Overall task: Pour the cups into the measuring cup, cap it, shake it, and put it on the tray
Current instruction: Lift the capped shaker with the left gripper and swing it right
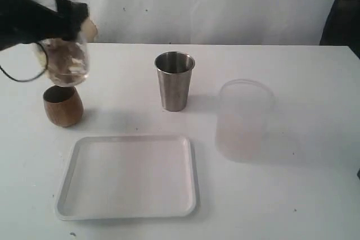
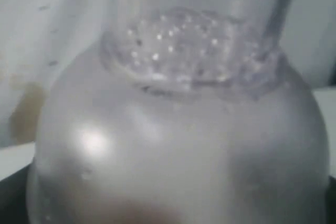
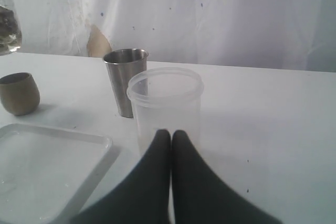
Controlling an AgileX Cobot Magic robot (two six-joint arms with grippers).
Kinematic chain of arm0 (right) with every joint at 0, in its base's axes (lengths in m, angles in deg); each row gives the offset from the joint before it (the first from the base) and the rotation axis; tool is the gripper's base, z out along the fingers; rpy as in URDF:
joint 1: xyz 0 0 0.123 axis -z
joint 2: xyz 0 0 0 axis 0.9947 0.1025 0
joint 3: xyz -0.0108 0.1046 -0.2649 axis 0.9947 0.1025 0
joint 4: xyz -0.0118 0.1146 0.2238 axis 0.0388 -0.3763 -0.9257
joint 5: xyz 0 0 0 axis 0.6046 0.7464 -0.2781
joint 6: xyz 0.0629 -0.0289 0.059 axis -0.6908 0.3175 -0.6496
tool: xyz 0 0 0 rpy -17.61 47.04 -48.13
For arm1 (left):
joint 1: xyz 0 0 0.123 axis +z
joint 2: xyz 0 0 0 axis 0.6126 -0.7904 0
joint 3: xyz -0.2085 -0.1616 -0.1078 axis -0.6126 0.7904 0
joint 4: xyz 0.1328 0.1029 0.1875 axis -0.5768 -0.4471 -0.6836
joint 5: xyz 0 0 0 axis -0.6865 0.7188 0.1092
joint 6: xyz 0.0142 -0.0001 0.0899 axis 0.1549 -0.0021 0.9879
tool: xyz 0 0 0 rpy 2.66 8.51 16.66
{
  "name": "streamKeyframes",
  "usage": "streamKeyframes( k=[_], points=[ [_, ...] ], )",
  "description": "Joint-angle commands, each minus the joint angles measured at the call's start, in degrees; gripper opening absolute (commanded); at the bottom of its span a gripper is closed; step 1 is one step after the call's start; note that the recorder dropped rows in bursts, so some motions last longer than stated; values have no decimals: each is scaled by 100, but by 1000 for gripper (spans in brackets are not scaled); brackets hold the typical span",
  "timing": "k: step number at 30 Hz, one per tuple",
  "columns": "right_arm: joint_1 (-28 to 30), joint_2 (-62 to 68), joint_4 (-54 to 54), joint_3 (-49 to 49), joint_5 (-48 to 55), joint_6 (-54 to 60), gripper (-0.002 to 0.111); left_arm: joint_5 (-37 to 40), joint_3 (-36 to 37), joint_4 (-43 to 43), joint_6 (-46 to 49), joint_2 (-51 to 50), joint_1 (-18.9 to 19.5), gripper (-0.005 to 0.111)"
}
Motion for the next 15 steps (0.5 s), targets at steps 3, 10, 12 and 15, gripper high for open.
streamKeyframes(
  k=[3, 10, 12, 15],
  points=[
    [28, -33, -5, 36, -36, -237, 0, 314, -14, -1347, -752, 333, -159, 0],
    [28, -33, -5, 36, -36, -237, 0, -176, 262, -1895, -1342, 606, 17, 0],
    [28, -33, -5, 36, -36, -237, 0, -298, 292, -2627, -1624, 664, -144, 0],
    [28, -33, -5, 36, -36, -237, 0, 695, 197, 437, -652, 669, 525, 0]
  ],
)
